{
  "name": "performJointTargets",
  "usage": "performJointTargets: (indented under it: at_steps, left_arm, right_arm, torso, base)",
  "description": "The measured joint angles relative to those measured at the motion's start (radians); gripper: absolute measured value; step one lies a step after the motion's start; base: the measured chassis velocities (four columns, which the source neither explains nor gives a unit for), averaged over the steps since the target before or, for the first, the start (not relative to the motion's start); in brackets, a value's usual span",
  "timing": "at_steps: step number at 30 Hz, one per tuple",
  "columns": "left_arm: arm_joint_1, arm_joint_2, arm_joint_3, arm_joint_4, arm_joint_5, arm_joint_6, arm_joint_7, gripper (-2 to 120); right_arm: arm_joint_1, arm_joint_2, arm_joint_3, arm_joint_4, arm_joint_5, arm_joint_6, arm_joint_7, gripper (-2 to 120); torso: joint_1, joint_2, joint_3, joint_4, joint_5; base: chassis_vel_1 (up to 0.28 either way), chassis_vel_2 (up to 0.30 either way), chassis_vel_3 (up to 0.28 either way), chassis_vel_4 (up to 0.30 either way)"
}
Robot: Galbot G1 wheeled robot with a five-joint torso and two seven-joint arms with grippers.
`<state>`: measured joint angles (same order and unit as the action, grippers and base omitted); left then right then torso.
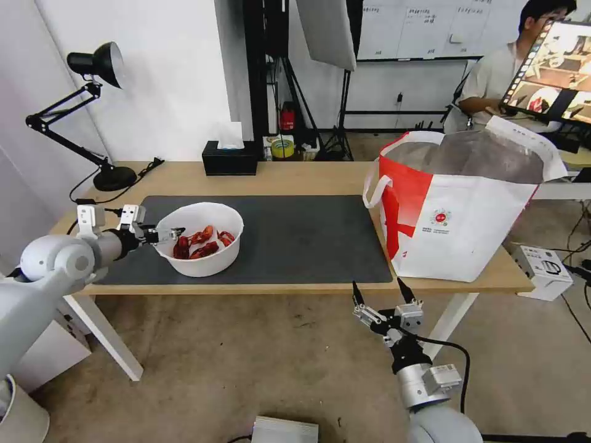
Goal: Pick up the trash from the table and place it into the takeout bag.
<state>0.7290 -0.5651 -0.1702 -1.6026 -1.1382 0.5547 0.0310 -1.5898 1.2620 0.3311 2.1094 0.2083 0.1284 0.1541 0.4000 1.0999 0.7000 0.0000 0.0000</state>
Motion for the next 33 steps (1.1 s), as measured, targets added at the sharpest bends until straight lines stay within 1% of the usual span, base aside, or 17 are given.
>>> performJointTargets:
  at_steps: [5, 8, 9, 12, 13, 14, 15, 17, 19, 20, 23, 25, 27, 28, 30, 31, 33]
  left_arm:
    - [-0.006, -0.012, 0.008, 0.004, 0.009, -0.003, 0.002, 99]
    - [-0.009, -0.015, 0.009, 0.005, 0.010, -0.003, 0.004, 88]
    - [-0.009, -0.015, 0.009, 0.005, 0.010, -0.003, 0.004, 88]
    - [-0.008, -0.015, 0.006, 0.005, 0.012, -0.003, 0.012, 74]
    - [-0.008, -0.015, 0.006, 0.005, 0.012, -0.003, 0.012, 74]
    - [-0.007, -0.015, 0.005, 0.005, 0.013, -0.004, 0.015, 70]
    - [-0.004, -0.015, 0.002, 0.004, 0.015, -0.005, 0.017, 63]
    - [-0.002, -0.015, 0.001, 0.003, 0.016, -0.005, 0.017, 60]
    - [0.004, -0.015, -0.007, 0.003, 0.022, -0.007, 0.019, 49]
    - [0.004, -0.015, -0.007, 0.003, 0.022, -0.007, 0.019, 49]
    - [0.022, -0.016, -0.021, 0.000, 0.028, -0.008, 0.021, 33]
    - [0.026, -0.016, -0.024, -0.002, 0.029, -0.009, 0.022, 30]
    - [0.045, -0.016, -0.038, -0.011, 0.029, -0.011, 0.025, 19]
    - [0.045, -0.016, -0.038, -0.011, 0.029, -0.011, 0.025, 19]
    - [0.061, -0.015, -0.050, -0.022, 0.022, -0.011, 0.026, 11]
    - [0.073, -0.013, -0.060, -0.032, 0.013, -0.012, 0.027, 4]
    - [0.081, -0.010, -0.067, -0.040, 0.003, -0.012, 0.027, 1]
  right_arm:
    - [0.000, 0.000, 0.000, 0.000, 0.000, 0.000, 0.000, 100]
    - [0.000, 0.000, 0.000, 0.000, 0.000, 0.000, 0.000, 100]
    - [0.000, 0.000, 0.000, 0.000, 0.000, 0.000, 0.000, 100]
    - [0.000, 0.000, 0.000, 0.000, 0.000, 0.000, 0.000, 100]
    - [0.000, 0.000, 0.000, 0.000, 0.000, 0.000, 0.000, 100]
    - [0.000, 0.000, 0.000, 0.000, 0.000, 0.000, 0.000, 100]
    - [0.000, 0.000, 0.000, 0.000, 0.000, 0.000, 0.000, 100]
    - [0.000, 0.000, 0.000, 0.000, 0.000, 0.000, 0.000, 100]
    - [0.000, 0.000, 0.000, 0.000, 0.000, 0.000, 0.000, 100]
    - [0.000, 0.000, 0.000, 0.000, 0.000, 0.000, 0.000, 100]
    - [0.000, 0.000, 0.000, 0.000, 0.000, 0.000, 0.000, 100]
    - [0.000, 0.000, 0.000, 0.000, 0.000, 0.000, 0.000, 100]
    - [0.000, 0.000, 0.000, 0.000, 0.000, 0.000, 0.000, 100]
    - [0.000, 0.000, 0.000, 0.000, 0.000, 0.000, 0.000, 100]
    - [0.000, 0.000, 0.000, 0.000, 0.000, 0.000, 0.000, 100]
    - [0.000, 0.000, 0.000, 0.000, 0.000, 0.000, 0.000, 100]
    - [0.000, 0.000, 0.000, 0.000, 0.000, 0.000, 0.000, 100]
  torso:
    - [0.000, 0.000, 0.000, 0.0000, 0.0001]
    - [0.000, 0.000, 0.000, 0.0000, 0.0001]
    - [0.000, 0.000, 0.000, 0.0000, 0.0001]
    - [0.000, 0.000, 0.000, -0.0001, 0.0000]
    - [0.000, 0.000, 0.000, -0.0001, 0.0000]
    - [0.000, 0.000, 0.000, -0.0001, 0.0000]
    - [0.000, 0.000, 0.000, 0.0000, 0.0000]
    - [0.000, 0.000, 0.000, 0.0000, 0.0000]
    - [0.000, 0.000, 0.000, 0.0000, 0.0000]
    - [0.000, 0.000, 0.000, 0.0000, 0.0000]
    - [0.000, 0.000, 0.000, 0.0000, 0.0000]
    - [0.000, 0.000, 0.000, 0.0000, 0.0000]
    - [0.000, 0.000, 0.000, -0.0001, 0.0000]
    - [0.000, 0.000, 0.000, -0.0001, 0.0000]
    - [0.000, 0.000, 0.000, -0.0001, 0.0000]
    - [0.000, 0.000, 0.000, -0.0001, 0.0000]
    - [0.000, 0.000, 0.000, -0.0001, 0.0000]
  base:
    - [0.000, 0.000, 0.000, 0.000]
    - [0.000, 0.000, 0.000, 0.000]
    - [0.000, 0.000, 0.000, 0.000]
    - [0.000, 0.000, 0.000, 0.000]
    - [0.000, 0.000, 0.000, 0.000]
    - [0.000, 0.000, 0.000, 0.000]
    - [0.000, 0.000, 0.000, 0.000]
    - [0.000, 0.000, 0.000, 0.000]
    - [0.000, 0.000, 0.000, 0.000]
    - [0.000, 0.000, 0.000, 0.000]
    - [0.000, 0.000, 0.000, 0.000]
    - [0.000, 0.000, 0.000, 0.000]
    - [0.000, 0.000, 0.000, 0.000]
    - [0.000, 0.000, 0.000, 0.000]
    - [0.000, 0.000, 0.000, 0.000]
    - [0.000, 0.000, 0.000, 0.000]
    - [0.000, 0.000, 0.000, 0.000]
